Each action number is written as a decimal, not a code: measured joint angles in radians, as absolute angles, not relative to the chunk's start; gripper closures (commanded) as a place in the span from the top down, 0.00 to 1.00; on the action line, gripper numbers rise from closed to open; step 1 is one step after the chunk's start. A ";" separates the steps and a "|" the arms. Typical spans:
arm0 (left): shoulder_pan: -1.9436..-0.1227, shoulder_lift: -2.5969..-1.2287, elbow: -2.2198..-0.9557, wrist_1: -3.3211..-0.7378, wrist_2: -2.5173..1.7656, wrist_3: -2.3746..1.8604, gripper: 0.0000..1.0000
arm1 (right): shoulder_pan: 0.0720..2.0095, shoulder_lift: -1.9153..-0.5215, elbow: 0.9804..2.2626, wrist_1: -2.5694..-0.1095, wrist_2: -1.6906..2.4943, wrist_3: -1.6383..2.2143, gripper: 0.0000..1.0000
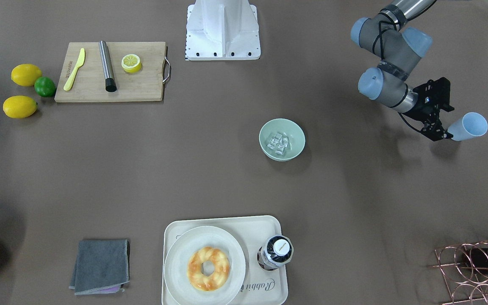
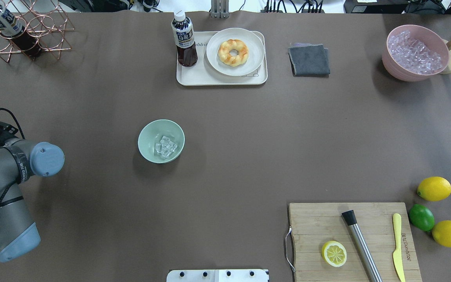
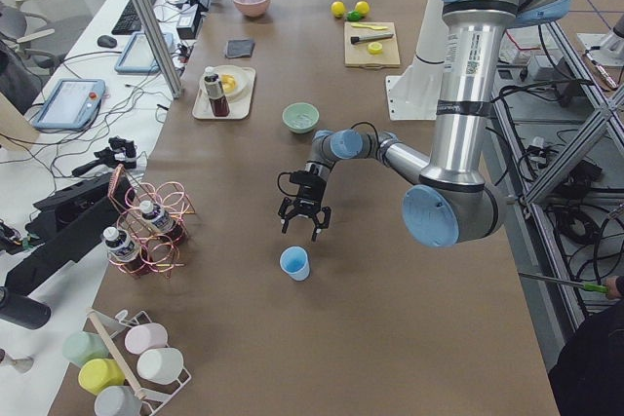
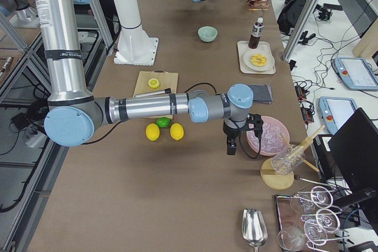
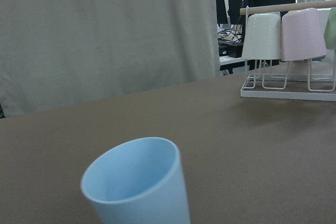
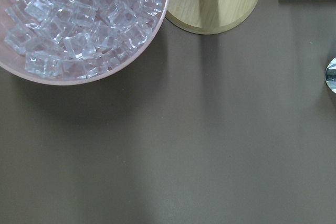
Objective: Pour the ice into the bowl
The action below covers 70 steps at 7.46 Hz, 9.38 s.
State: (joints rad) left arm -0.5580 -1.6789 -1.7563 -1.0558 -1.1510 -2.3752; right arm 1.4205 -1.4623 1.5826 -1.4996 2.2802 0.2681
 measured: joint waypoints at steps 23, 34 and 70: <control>-1.651 -1.688 -1.604 -1.504 -2.364 -0.058 0.97 | 1.426 -1.458 1.596 -1.527 2.284 0.250 0.99; -1.644 -1.641 -1.412 -1.750 -2.400 -0.017 0.97 | 1.182 -1.257 1.683 -1.639 2.218 0.708 0.99; -1.691 -1.541 -1.565 -1.622 -2.422 -0.017 0.97 | 1.102 -1.092 1.626 -1.668 2.243 0.308 0.00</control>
State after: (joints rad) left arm -1.6905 -1.5410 -1.5653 -1.6217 -2.4221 -0.0169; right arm 1.1016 -1.0920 1.6263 -1.6683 2.2429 0.3076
